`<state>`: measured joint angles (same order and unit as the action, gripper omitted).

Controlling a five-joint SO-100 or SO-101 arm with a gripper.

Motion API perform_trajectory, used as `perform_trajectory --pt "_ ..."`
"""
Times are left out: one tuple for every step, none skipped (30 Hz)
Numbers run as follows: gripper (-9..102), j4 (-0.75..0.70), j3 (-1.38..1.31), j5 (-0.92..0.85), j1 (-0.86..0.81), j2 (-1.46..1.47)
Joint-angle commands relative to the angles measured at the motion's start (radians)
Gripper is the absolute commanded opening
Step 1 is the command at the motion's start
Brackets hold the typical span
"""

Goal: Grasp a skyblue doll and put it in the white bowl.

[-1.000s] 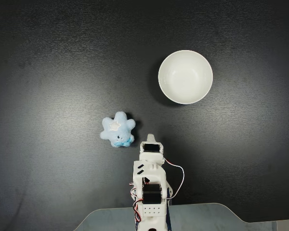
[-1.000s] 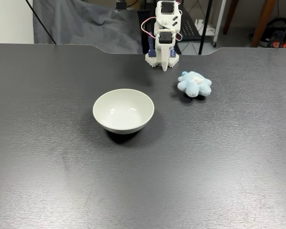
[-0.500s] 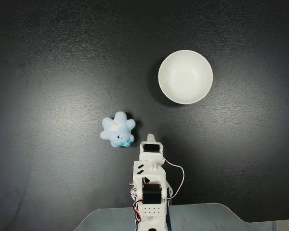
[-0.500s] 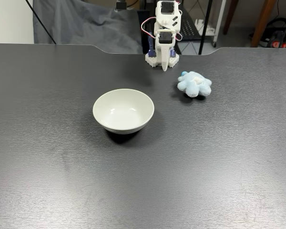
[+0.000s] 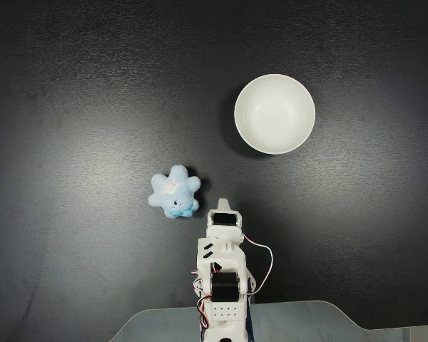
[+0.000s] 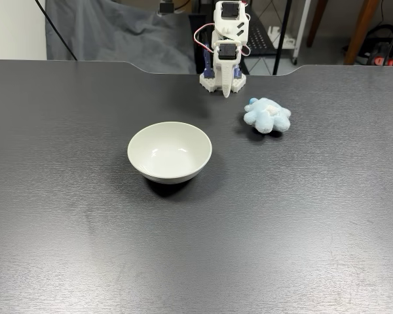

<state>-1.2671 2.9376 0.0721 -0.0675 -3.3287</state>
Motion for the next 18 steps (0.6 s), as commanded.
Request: perform_trajectory --pt "0 0.018 -0.009 -0.006 0.002 -0.006" --pt "0 0.018 -0.009 -0.006 0.002 -0.006" --pt "0 0.018 -0.009 -0.006 0.002 -0.006" --pt "0 0.018 -0.009 -0.006 0.002 -0.006" --pt "0 0.018 -0.009 -0.008 0.002 -0.006" --pt "0 0.018 -0.009 -0.008 0.002 -0.006" --pt "0 0.018 -0.009 -0.008 0.002 -0.006" --pt "0 0.018 -0.009 -0.008 0.002 -0.006" --pt "0 0.018 -0.009 -0.008 0.002 -0.006" --pt "0 0.018 -0.009 -0.008 0.002 -0.006" --pt "0 0.018 -0.009 -0.008 0.002 -0.006" --pt "0 0.018 -0.009 -0.008 0.002 -0.006" --pt "0 0.018 -0.009 -0.008 0.002 -0.006" --pt "0 0.018 -0.009 -0.008 0.002 -0.006" --pt "0 0.018 -0.009 -0.006 0.002 -0.006" --pt "0 0.023 -0.009 0.002 0.002 -0.006" --pt "0 0.028 -0.009 0.003 0.002 -0.006" --pt "0 0.029 -0.008 0.003 0.003 0.002"
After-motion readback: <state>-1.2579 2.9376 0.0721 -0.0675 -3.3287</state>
